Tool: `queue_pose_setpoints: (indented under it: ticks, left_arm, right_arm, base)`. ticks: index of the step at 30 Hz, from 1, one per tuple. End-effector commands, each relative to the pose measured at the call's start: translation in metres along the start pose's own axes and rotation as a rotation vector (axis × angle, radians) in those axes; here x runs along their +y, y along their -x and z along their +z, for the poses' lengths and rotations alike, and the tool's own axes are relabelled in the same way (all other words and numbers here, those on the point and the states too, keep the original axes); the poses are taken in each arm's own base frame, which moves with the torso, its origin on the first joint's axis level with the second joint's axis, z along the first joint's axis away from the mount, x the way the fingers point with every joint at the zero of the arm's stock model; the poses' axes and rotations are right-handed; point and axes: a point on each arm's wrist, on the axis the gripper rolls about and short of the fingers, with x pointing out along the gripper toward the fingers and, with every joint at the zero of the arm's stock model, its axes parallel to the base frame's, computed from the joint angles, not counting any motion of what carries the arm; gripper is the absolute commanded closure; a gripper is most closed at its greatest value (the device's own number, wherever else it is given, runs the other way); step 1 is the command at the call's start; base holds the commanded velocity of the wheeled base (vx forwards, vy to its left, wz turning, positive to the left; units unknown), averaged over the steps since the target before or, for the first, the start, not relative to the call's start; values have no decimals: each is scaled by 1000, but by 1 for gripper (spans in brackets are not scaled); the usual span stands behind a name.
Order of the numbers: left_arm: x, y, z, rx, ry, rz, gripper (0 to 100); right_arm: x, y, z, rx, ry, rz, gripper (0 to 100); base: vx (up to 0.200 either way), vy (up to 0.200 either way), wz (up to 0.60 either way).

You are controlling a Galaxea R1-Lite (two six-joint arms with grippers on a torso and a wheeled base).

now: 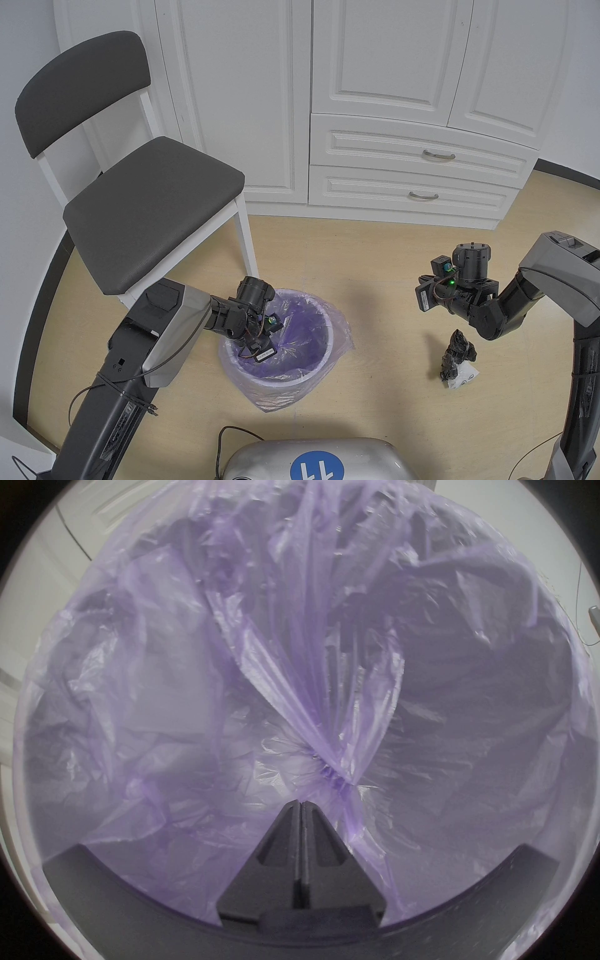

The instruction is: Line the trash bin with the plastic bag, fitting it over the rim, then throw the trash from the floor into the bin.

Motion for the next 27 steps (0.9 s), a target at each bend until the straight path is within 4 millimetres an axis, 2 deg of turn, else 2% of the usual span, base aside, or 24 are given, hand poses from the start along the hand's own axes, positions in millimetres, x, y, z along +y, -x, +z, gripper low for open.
queue_pose_setpoints:
  ticks: [1, 9, 16, 21, 27]
  left_arm:
    - [10, 8, 1, -13, 9, 22, 100]
    - [26, 14, -10, 11, 40, 46, 100]
    - [32, 14, -22, 60, 52, 44, 100]
    - [34, 16, -20, 56, 49, 52, 100]
    - [23, 20, -1, 8, 15, 53, 100]
  right_arm:
    - [-1, 0, 1, -3, 0, -2, 100]
    - [-3, -1, 1, -3, 4, -6, 100]
    - [-3, 0, 1, -4, 3, -8, 100]
    - [-3, -1, 1, -4, 3, -8, 100]
    - [-3, -1, 0, -4, 3, -9, 100]
  base:
    - [0, 0, 0]
    - [0, 0, 0]
    - [0, 0, 0]
    - [0, 0, 0]
    - [0, 0, 0]
